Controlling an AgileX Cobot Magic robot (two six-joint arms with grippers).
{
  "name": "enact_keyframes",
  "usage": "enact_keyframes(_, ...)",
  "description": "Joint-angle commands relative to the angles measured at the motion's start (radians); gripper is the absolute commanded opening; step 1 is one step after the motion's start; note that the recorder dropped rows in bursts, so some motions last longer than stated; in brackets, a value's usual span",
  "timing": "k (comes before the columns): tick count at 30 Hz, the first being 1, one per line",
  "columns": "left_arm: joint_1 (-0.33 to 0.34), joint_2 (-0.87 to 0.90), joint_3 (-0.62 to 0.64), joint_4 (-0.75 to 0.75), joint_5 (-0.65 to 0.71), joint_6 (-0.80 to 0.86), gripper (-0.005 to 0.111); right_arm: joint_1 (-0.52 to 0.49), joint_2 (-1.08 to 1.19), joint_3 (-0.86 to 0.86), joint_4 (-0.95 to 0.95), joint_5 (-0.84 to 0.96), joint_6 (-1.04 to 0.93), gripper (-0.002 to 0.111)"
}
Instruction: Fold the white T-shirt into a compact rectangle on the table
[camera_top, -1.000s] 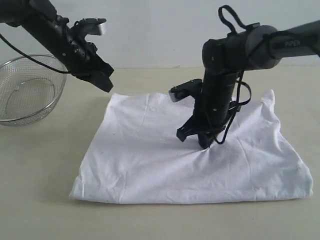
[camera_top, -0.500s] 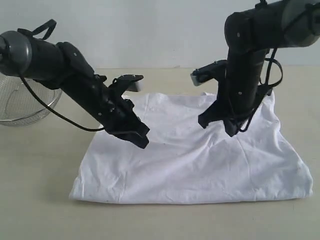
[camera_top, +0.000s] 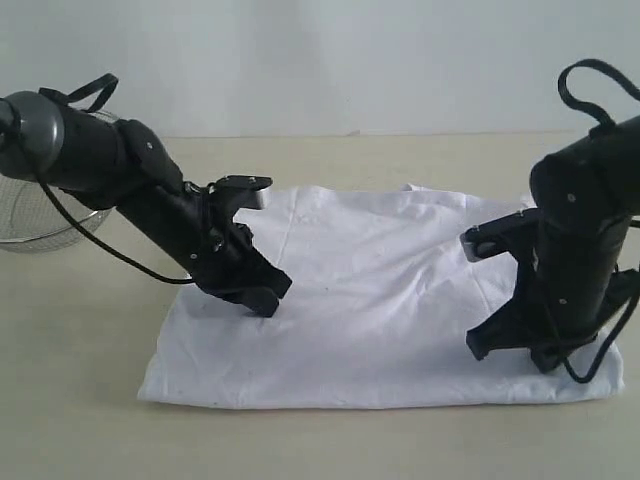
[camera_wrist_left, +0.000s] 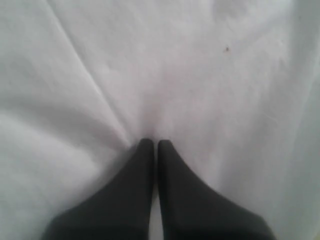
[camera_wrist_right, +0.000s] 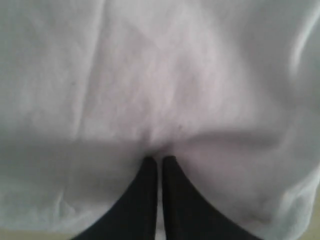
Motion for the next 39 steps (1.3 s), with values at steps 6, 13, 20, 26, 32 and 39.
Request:
enact_keyframes(6,-0.006,0.010,0.109,0.003,0.004,-0.011,0.005,-0.003,0.011,0.124,-0.033,-0.171,0.055,0.000)
enact_keyframes(13,-0.006,-0.010,0.188,-0.011,0.001,-0.011,0.005,-0.003,0.016,0.214,-0.033,-0.136,0.108,0.000)
enact_keyframes(20,-0.006,-0.125,0.287,-0.015,-0.029,-0.004,0.005,-0.003,0.016,0.291,-0.015,-0.125,0.121,0.000)
enact_keyframes(26,-0.006,-0.187,0.312,-0.008,-0.053,0.001,0.005,-0.003,0.016,0.327,-0.015,-0.097,0.146,0.000)
enact_keyframes(32,-0.006,-0.199,0.312,-0.008,-0.089,0.001,0.005,-0.003,0.016,0.342,-0.001,-0.087,0.156,0.000)
enact_keyframes(39,-0.006,-0.199,0.308,-0.050,-0.151,0.001,0.005,-0.001,0.004,0.342,0.001,-0.212,0.153,0.000)
